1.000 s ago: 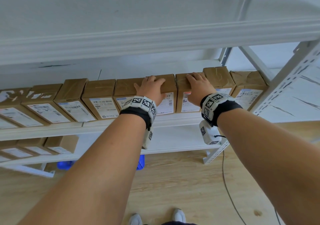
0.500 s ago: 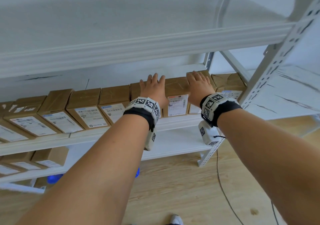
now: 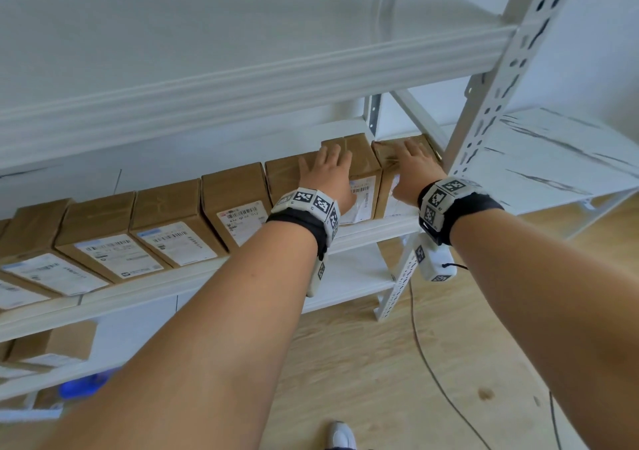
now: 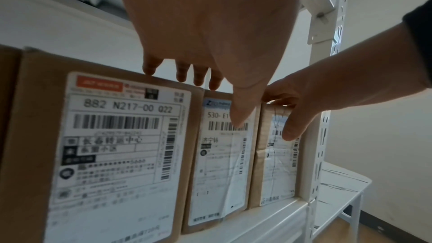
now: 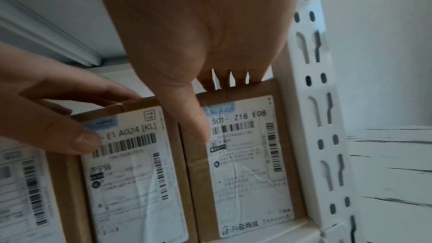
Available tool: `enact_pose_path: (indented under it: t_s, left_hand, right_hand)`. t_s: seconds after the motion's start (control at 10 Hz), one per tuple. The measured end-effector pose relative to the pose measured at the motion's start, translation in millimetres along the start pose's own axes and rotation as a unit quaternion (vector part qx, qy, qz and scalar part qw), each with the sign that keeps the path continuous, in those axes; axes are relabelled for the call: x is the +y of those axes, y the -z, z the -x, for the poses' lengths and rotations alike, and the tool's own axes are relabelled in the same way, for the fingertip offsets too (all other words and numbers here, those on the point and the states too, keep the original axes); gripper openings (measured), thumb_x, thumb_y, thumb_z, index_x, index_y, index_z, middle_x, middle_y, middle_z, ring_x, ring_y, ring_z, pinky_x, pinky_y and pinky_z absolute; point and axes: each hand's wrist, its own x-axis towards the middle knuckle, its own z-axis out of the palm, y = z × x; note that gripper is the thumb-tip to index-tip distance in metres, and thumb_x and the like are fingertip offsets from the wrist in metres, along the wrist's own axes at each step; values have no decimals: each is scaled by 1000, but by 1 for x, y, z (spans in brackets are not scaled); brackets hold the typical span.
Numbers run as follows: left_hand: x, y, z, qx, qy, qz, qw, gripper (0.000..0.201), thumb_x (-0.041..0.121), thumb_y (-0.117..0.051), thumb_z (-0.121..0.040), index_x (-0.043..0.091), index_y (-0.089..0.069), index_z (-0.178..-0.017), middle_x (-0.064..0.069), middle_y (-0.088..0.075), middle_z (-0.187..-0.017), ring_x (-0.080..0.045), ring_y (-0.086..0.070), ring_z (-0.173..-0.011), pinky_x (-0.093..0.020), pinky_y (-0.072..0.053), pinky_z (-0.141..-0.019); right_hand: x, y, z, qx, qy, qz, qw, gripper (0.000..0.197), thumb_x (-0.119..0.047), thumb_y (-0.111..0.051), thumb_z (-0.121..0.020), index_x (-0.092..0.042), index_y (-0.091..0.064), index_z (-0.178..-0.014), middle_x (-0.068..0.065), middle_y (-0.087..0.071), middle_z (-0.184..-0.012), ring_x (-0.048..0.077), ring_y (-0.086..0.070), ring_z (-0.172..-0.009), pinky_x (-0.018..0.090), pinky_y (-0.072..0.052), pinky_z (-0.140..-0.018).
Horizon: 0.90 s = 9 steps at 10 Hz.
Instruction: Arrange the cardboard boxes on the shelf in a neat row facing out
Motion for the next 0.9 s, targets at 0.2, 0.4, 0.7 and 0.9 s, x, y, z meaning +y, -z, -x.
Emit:
enact_pose_path:
  t_s: [0.2,0.4,0.7,0.9]
  left_hand:
    - [6,-5,-3,74,1,1,997,54,29,-52,-96,17,-33,-146,-6,-35,-151,-26,-26,-143,-59,-21,-114]
    - [9,-2,-6,88,13,-15,996,48,32,-54,-96,16,-42,-140,-5,-44,-139,-27,-40,-132,-57,-30,-109]
    - [8,-3,-7,73,11,-17,997,55,36,-54,-94,16,-38,-142,-7,-39,-145,-27,-33,-137,-60,-24,-111]
    - [-3,5,6,86,-5,-17,996,66,33,-56,-92,16,-27,-148,-8,-20,-158,-28,-15,-147,-61,-12,-116]
  right_hand:
    - [7,-5,-2,-1,38,44,998,79,-6,-55,-79,-18,-22,-150,2,-17,-160,26,-7,-149,39,-2,-122]
    - [12,-4,-10,-4,57,19,998,75,-2,-51,-79,-19,-28,-148,1,-24,-158,25,-11,-148,40,-5,-122]
    - [13,-5,-16,-1,59,34,998,78,0,-52,-74,-19,-30,-147,2,-29,-156,23,-16,-147,41,-9,-122]
    - [-13,-2,2,30,45,5,998,85,-1,-53,-76,-18,-18,-152,3,-18,-159,23,-8,-149,43,-5,-122]
